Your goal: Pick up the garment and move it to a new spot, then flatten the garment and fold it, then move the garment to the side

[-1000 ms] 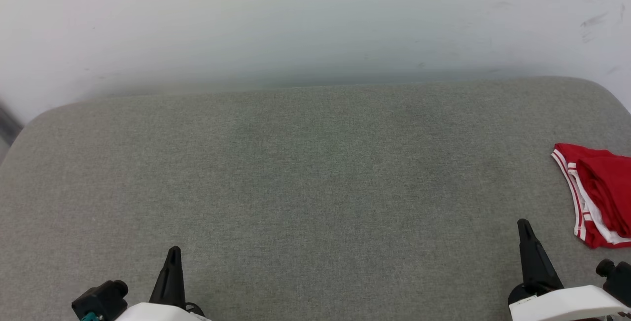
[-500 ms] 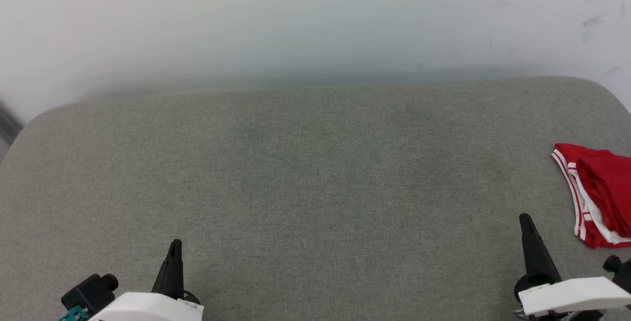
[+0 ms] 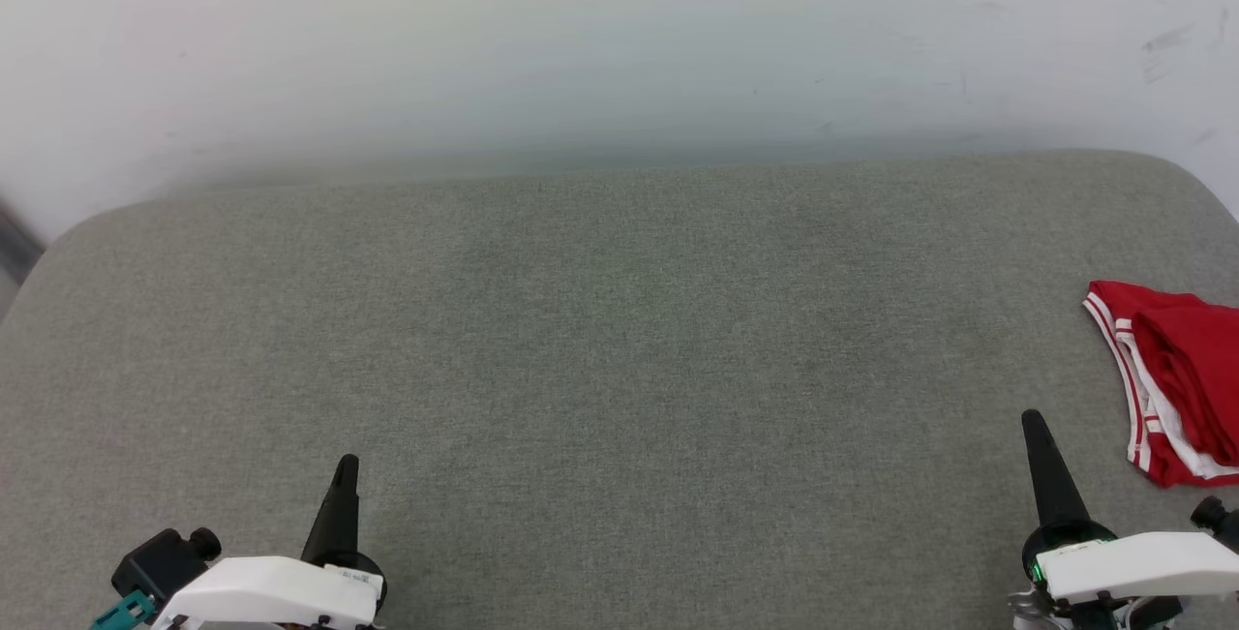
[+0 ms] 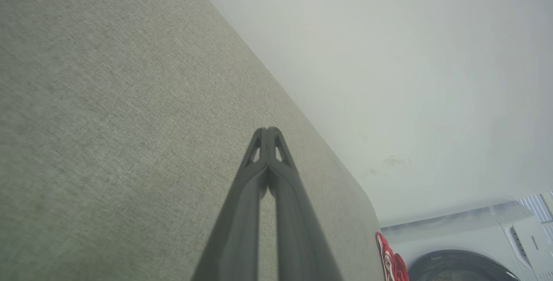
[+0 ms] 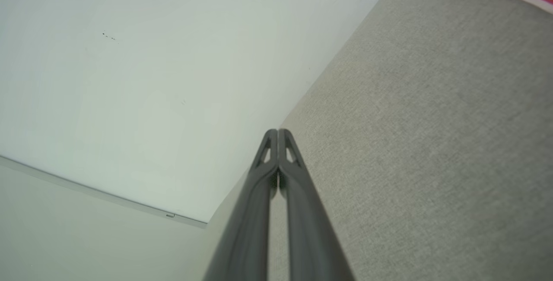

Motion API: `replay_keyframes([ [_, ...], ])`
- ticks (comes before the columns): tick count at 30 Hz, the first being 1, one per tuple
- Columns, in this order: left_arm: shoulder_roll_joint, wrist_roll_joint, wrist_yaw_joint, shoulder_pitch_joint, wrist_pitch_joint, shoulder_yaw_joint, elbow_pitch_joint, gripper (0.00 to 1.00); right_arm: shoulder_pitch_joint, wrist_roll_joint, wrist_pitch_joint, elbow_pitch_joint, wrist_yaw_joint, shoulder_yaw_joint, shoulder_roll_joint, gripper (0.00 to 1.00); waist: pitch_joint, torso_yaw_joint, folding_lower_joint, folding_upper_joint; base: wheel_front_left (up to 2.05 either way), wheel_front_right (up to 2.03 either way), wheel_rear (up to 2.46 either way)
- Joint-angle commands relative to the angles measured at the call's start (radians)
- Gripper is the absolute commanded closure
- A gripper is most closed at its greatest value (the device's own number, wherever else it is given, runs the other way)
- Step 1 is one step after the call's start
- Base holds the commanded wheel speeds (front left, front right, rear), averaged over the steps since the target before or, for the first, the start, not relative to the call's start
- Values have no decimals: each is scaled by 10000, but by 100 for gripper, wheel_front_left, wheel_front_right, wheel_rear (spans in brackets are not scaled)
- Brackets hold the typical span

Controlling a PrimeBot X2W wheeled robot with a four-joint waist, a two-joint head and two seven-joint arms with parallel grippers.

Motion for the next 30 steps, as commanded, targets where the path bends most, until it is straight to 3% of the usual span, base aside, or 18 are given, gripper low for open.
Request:
replay_keyframes([
  [1, 0, -292, -96, -244, 52, 77, -26, 100, -274, 268, 58, -46, 0, -36, -76, 100, 0, 0, 0, 0, 0, 0, 0],
  [30, -138, -3487, -681, -885, 850, 509, 544, 100, -738, 3245, 853, 325, -1, -276, -8, 100, 9, -6, 0, 0, 0, 0, 0],
])
